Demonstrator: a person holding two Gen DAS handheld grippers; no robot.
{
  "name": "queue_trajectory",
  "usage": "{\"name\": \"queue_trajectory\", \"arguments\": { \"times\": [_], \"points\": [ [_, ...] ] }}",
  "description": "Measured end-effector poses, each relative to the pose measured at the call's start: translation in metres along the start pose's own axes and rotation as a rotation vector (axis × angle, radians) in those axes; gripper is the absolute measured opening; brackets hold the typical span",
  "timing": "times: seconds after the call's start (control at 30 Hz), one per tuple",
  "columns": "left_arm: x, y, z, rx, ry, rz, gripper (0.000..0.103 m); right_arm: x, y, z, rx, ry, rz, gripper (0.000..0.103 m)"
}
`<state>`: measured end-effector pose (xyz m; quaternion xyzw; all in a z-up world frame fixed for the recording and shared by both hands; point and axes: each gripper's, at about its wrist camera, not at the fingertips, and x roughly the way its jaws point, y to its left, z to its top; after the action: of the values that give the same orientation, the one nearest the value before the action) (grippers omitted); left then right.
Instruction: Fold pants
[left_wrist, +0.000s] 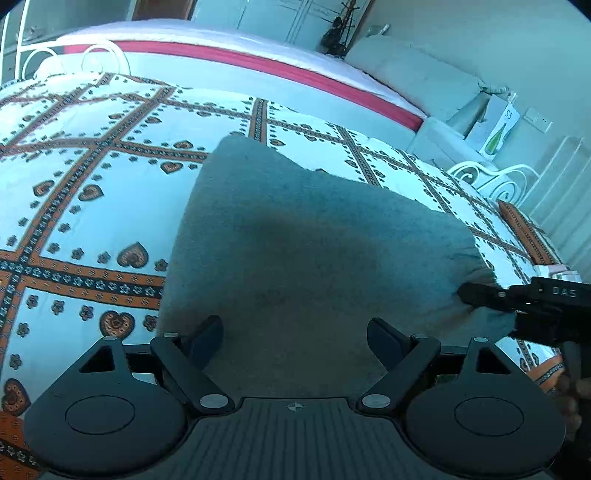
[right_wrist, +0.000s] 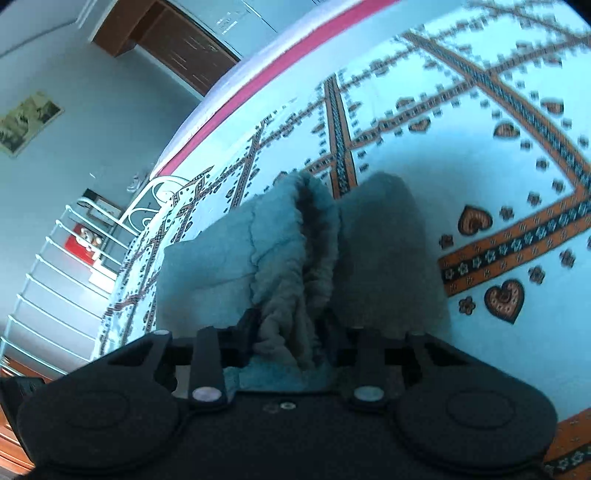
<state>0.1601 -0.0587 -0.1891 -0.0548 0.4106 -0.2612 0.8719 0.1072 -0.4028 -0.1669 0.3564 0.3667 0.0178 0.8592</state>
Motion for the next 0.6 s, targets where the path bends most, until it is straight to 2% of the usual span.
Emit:
{"name": "queue_trajectory", "arguments": {
  "times": [0.13, 0.3, 0.47, 0.53, 0.6],
  "points": [
    [-0.004, 0.0, 0.003, 0.022, -0.027, 0.078, 0.085, -0.018, 0.016, -0.001, -0.048, -0.063, -0.009, 0.018],
    [-0.002, 0.002, 0.004, 0.049, -0.027, 0.145, 0.085, -0.03, 0.025, -0.004, -0.095, -0.091, -0.021, 0.016],
    [-0.001, 0.005, 0.005, 0.042, -0.022, 0.152, 0.085, -0.045, 0.028, -0.006, -0.087, -0.142, -0.029, 0.012],
    [-0.001, 0.004, 0.005, 0.046, -0.028, 0.154, 0.085, -0.051, 0.031, -0.003, -0.099, -0.168, -0.023, 0.0],
    [-0.001, 0.003, 0.005, 0.043, -0.032, 0.147, 0.085, -0.062, 0.037, 0.005, -0.107, -0.199, -0.002, 0.0]
  ]
}}
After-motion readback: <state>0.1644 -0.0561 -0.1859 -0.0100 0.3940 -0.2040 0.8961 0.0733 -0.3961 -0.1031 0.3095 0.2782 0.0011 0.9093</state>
